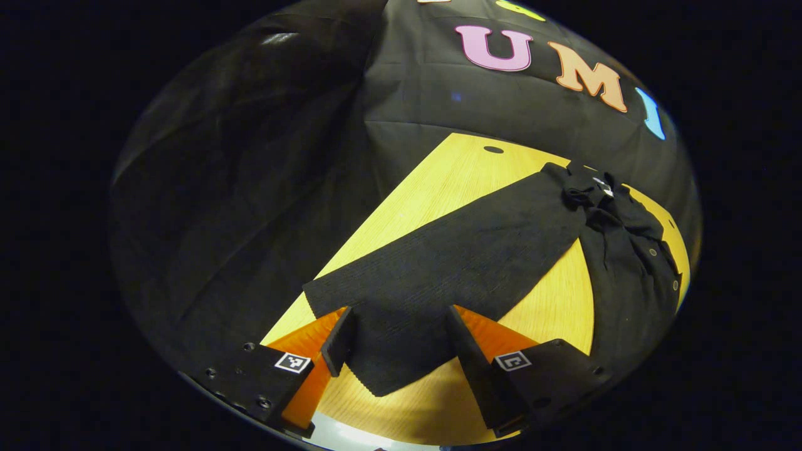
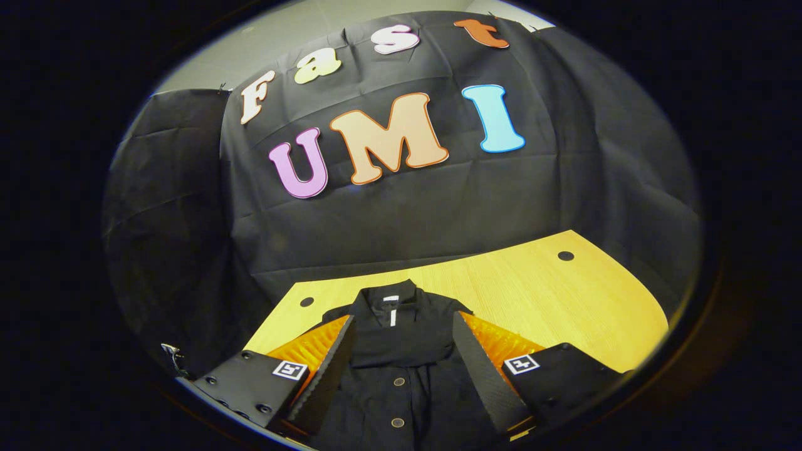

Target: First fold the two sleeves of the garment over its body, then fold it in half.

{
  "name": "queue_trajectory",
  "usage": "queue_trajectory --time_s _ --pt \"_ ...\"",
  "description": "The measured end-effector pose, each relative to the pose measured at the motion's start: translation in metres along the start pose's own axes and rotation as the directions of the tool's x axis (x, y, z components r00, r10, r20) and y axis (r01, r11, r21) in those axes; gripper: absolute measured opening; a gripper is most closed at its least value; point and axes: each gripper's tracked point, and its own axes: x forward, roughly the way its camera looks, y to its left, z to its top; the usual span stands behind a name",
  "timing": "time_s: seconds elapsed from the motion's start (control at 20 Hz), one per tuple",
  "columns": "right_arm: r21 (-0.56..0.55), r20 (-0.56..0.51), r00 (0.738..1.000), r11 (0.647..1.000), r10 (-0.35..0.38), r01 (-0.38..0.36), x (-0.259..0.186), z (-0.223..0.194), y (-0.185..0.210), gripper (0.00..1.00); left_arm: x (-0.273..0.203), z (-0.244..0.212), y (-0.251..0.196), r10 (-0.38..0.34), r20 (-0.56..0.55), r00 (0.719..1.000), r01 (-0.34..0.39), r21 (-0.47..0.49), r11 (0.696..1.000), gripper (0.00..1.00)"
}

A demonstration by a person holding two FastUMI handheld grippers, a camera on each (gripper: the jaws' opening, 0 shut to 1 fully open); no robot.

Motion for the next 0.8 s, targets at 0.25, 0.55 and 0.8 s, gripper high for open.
queue_trajectory --time_s 0.25,0.55,0.8 --pt "0.002 0.013 0.999 1.0 -0.03 0.03 -0.012 0.0 -0.015 0.98 0.001 0.001 -0.005 0.006 0.015 1.0 -0.006 -0.01 1.0 0.87" --pt "0.022 0.013 0.998 0.998 -0.059 0.059 -0.025 -0.002 -0.031 0.98 0.002 0.003 -0.019 -0.021 0.01 1.0 0.02 0.012 1.0 0.32" --pt "0.015 0.01 0.998 0.998 -0.061 0.061 -0.031 -0.007 -0.03 0.98 0.002 0.003 -0.026 -0.044 -0.01 0.999 0.044 0.009 0.999 0.04"
